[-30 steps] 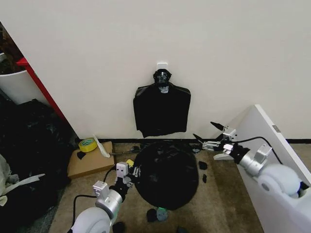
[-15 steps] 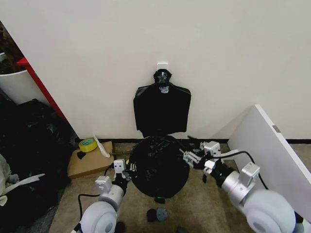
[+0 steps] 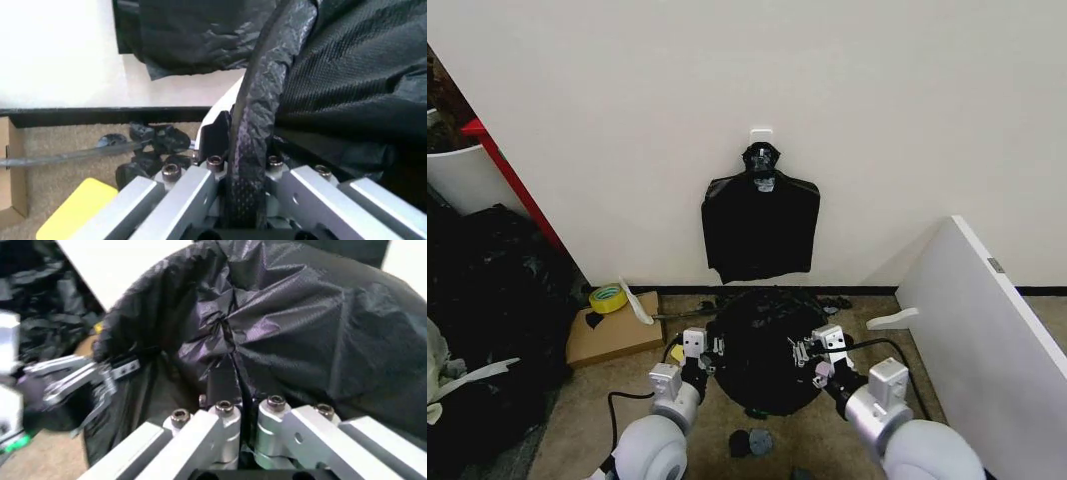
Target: Place the garbage bag over the trash bin.
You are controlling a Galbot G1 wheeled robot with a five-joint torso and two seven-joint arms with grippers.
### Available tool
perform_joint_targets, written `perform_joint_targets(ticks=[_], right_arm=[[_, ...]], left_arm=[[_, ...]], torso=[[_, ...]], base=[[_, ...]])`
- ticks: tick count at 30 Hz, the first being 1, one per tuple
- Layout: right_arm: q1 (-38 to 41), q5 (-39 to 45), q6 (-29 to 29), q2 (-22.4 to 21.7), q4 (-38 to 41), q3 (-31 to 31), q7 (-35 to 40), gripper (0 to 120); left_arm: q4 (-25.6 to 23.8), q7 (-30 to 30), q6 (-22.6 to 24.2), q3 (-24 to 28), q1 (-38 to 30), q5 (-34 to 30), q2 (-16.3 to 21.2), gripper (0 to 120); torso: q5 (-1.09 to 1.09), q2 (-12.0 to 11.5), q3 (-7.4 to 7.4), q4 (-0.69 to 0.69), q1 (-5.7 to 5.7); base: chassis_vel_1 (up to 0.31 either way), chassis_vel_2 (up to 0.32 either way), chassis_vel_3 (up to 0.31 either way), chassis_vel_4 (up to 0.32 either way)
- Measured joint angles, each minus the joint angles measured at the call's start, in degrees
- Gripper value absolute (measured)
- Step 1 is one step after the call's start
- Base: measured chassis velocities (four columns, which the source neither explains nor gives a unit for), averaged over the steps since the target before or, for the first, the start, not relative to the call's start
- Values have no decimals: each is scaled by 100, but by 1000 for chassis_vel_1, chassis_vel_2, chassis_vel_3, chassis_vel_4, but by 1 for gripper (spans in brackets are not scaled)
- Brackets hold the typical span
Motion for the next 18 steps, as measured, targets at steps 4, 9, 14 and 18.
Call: perform_joint_targets(ticks=[4,9,14,18], right_arm=[[133,-21,-44,193,-158,-175,133,0],[295,-230,-43,397,-451,-380,165,0],[640,-614,-108,610,-1014,-664,237,0],[854,-898,-193,681,-1291,-795,259,0]], left_arm=[[-5,17,-1,26,23,93,-8,0],[-25,77,-15,38,74,203,-27,0],[-90,173,-58,34,187,355,-36,0],[-116,211,-101,26,277,468,-26,0]], torso=[[0,0,0,3,0],[1,0,0,2,0],[1,0,0,2,0],[1,0,0,2,0]], base=[[0,0,0,0],[0,0,0,0],[0,0,0,0],[0,0,0,0]])
